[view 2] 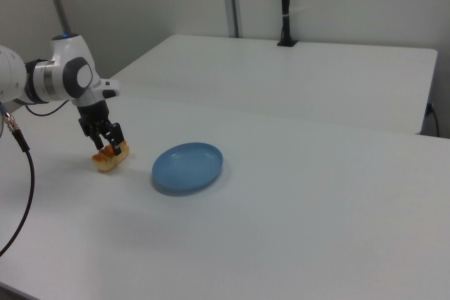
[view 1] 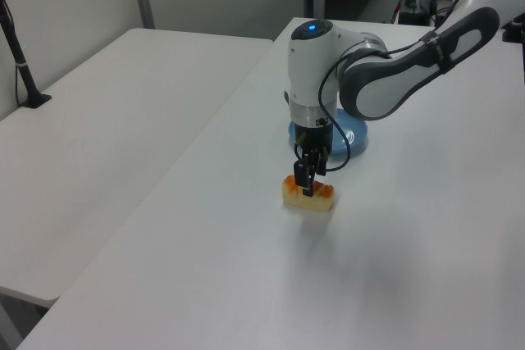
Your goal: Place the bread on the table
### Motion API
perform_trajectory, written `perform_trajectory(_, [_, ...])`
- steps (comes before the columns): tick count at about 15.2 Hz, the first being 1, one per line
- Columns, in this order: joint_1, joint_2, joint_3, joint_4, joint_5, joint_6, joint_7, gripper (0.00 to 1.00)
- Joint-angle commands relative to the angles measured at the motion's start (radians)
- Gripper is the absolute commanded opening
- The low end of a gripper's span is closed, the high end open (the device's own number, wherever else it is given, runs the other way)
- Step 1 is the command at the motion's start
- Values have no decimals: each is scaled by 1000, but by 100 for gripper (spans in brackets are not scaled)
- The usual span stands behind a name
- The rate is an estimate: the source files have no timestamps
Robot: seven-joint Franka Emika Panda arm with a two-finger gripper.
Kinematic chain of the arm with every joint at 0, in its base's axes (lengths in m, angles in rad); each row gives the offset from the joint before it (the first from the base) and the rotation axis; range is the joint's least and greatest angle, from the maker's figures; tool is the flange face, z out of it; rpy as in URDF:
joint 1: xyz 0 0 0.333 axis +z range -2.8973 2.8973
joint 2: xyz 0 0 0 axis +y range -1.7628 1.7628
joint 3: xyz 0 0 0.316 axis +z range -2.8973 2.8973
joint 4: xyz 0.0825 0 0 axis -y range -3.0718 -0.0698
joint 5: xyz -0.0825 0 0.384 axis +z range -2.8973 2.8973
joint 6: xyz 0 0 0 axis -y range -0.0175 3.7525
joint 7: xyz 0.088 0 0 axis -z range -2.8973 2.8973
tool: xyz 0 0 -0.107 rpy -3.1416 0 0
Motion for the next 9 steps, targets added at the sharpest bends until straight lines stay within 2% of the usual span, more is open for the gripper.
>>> perform_trajectory(1, [-16, -68, -18, -11, -45, 3, -1, 100])
perform_trajectory(3, [-59, -113, -17, -11, -47, -44, -60, 100])
perform_trajectory(9, [-233, -280, -18, -11, -32, -285, -376, 100])
